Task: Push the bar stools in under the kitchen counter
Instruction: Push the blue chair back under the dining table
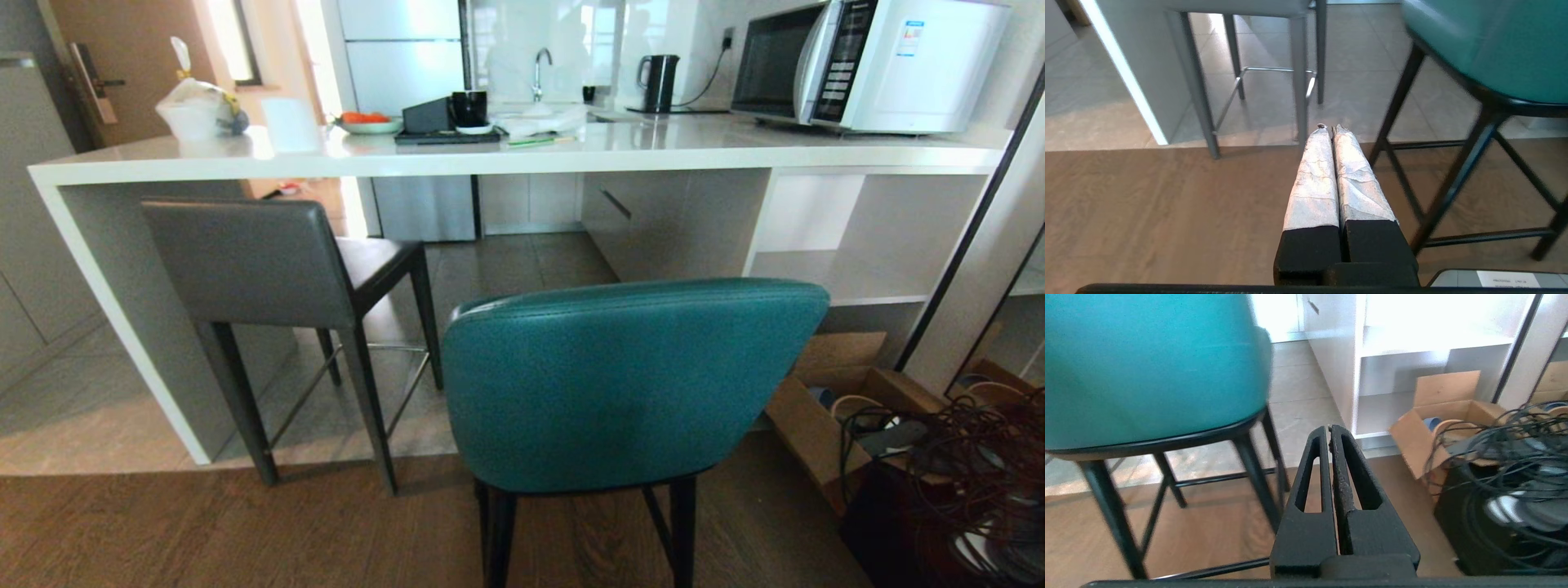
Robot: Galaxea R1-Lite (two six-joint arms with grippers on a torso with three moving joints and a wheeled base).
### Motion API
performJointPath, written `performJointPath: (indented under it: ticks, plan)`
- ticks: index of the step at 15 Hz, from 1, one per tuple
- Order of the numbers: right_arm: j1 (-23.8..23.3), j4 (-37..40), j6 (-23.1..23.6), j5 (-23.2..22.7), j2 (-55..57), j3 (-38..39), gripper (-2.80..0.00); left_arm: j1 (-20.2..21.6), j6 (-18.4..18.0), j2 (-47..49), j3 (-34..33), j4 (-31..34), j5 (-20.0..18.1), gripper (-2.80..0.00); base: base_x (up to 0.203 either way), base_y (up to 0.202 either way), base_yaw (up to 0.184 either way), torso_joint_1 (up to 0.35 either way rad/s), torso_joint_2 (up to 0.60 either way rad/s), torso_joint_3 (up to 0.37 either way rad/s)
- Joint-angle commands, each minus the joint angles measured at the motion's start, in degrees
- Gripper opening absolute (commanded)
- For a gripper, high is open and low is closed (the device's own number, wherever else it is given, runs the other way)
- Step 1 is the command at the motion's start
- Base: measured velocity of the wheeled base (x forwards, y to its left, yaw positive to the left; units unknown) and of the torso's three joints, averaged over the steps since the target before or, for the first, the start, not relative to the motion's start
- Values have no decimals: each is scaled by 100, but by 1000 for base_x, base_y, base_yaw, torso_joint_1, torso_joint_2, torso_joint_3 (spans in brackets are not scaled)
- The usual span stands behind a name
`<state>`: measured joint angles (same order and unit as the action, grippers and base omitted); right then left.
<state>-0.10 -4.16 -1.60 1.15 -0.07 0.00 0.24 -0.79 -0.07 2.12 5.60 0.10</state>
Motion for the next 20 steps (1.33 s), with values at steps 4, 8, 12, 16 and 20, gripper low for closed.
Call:
performJointPath:
  ticks: [4, 8, 12, 16, 20]
  plan:
    - [1, -4, 0, 0, -1, 139, -280, 2, -17, -28, -1, 12, -1, -280, 0, -194, -1, 3, 2, 0]
    - [1, -6, 1, 0, -1, 139, -280, -7, -9, -28, 2, 3, 3, -280, 0, -194, 1, 2, 3, 1]
    - [1, -6, 1, 0, -1, 133, -280, -7, -9, -28, -1, 12, 8, -280, 0, -90, 2, 2, 1, 1]
    - [1, 29, 10, -9, -1, 132, -280, -7, -18, -28, -10, -6, 25, -280, 0, 0, 0, 0, 0, 0]
    - [1, 64, 28, -9, -1, 114, -280, -7, -9, -28, -10, -6, 17, -280, 0, 0, 0, 0, 0, 0]
